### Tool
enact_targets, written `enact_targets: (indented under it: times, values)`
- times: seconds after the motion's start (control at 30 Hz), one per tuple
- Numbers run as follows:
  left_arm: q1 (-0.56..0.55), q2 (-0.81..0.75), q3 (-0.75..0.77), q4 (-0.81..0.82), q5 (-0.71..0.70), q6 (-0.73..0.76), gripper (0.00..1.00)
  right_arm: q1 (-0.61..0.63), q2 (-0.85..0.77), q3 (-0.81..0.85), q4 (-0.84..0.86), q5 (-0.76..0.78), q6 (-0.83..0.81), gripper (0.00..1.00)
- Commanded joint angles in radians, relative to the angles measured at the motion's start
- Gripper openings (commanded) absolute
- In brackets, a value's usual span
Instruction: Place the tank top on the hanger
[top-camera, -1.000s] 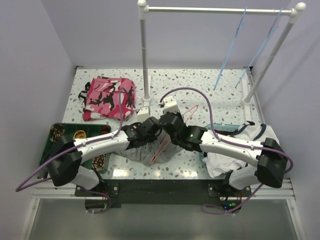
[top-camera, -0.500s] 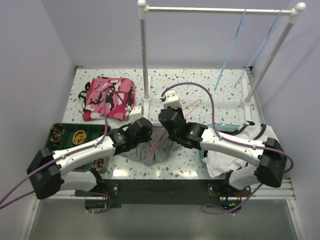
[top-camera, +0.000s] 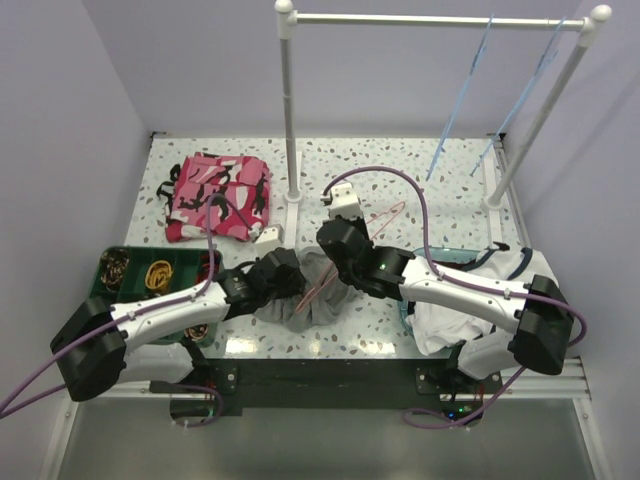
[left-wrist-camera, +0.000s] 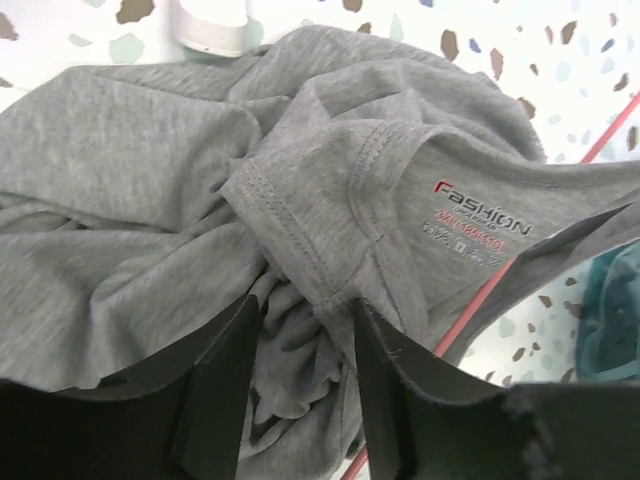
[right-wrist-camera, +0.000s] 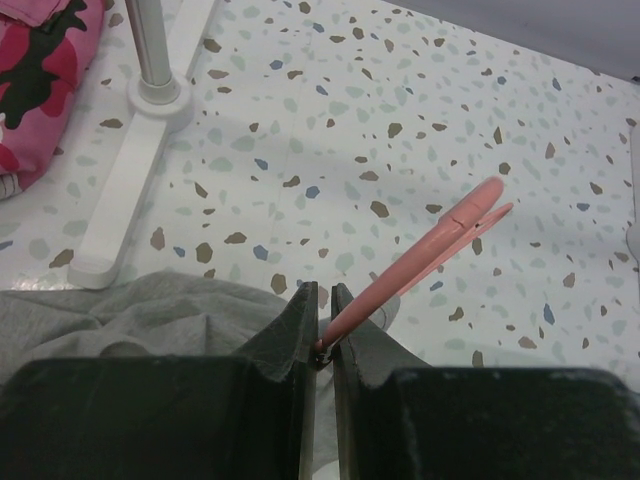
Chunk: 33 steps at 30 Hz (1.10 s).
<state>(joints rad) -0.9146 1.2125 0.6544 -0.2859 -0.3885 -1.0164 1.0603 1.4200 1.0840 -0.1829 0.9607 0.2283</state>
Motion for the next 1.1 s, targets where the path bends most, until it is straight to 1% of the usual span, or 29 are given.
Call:
enact_targets:
  times: [0.0, 0.03, 0.1, 0.13, 0.2, 0.23, 0.3, 0.33, 0.37, 0.43, 0.47, 0.5, 0.57, 0.8, 0.83, 1.07]
  values:
    - [0.02, -0.027, -0.038, 0.162, 0.028, -0.036, 0.45, 0.004, -0.029, -0.006, 0.011, 0.064, 0.034, 0.0]
    - [0.028, -0.025, -0.05, 0.174, 0.042, -0.036, 0.43, 0.006, -0.027, -0.006, 0.013, 0.064, 0.034, 0.0]
    - [0.031, -0.024, -0.064, 0.211, 0.051, -0.04, 0.41, 0.006, -0.026, -0.004, 0.013, 0.064, 0.034, 0.0]
    - [0.034, -0.025, -0.078, 0.221, 0.053, -0.044, 0.37, 0.004, -0.024, -0.004, 0.013, 0.064, 0.034, 0.0]
    - [0.036, -0.036, -0.101, 0.264, 0.057, -0.048, 0.34, 0.006, -0.026, -0.003, 0.013, 0.064, 0.032, 0.0]
    - [0.036, -0.045, -0.104, 0.266, 0.056, -0.048, 0.29, 0.006, -0.024, -0.003, 0.011, 0.064, 0.034, 0.0]
    - [0.037, -0.063, -0.111, 0.269, 0.056, -0.039, 0.27, 0.006, -0.02, -0.004, 0.008, 0.065, 0.034, 0.0]
    - [0.039, -0.073, -0.116, 0.271, 0.053, -0.037, 0.22, 0.006, -0.02, -0.004, 0.005, 0.069, 0.034, 0.0]
    - [0.04, -0.082, -0.118, 0.271, 0.051, -0.031, 0.2, 0.006, -0.018, -0.004, 0.005, 0.07, 0.034, 0.0]
    - [0.048, -0.113, -0.13, 0.271, 0.05, -0.028, 0.12, 0.004, -0.016, -0.003, 0.003, 0.076, 0.034, 0.0]
    - [0.049, -0.137, -0.139, 0.302, 0.05, -0.022, 0.08, 0.004, -0.016, -0.001, -0.004, 0.079, 0.032, 0.0]
    - [0.051, -0.149, -0.145, 0.307, 0.05, -0.019, 0.07, 0.004, -0.016, 0.002, -0.007, 0.094, 0.032, 0.0]
    - [0.056, -0.175, -0.157, 0.309, 0.057, -0.01, 0.0, 0.004, -0.013, 0.011, -0.012, 0.108, 0.026, 0.0]
    - [0.077, -0.26, -0.216, 0.287, 0.057, 0.001, 0.0, -0.017, 0.01, 0.068, -0.039, 0.164, 0.026, 0.0]
    - [0.083, -0.274, -0.232, 0.256, 0.059, 0.004, 0.0, -0.031, 0.01, 0.073, -0.047, 0.165, 0.031, 0.0]
    - [0.086, -0.363, -0.274, 0.232, 0.079, 0.018, 0.0, -0.091, 0.043, 0.132, -0.098, 0.19, 0.077, 0.0]
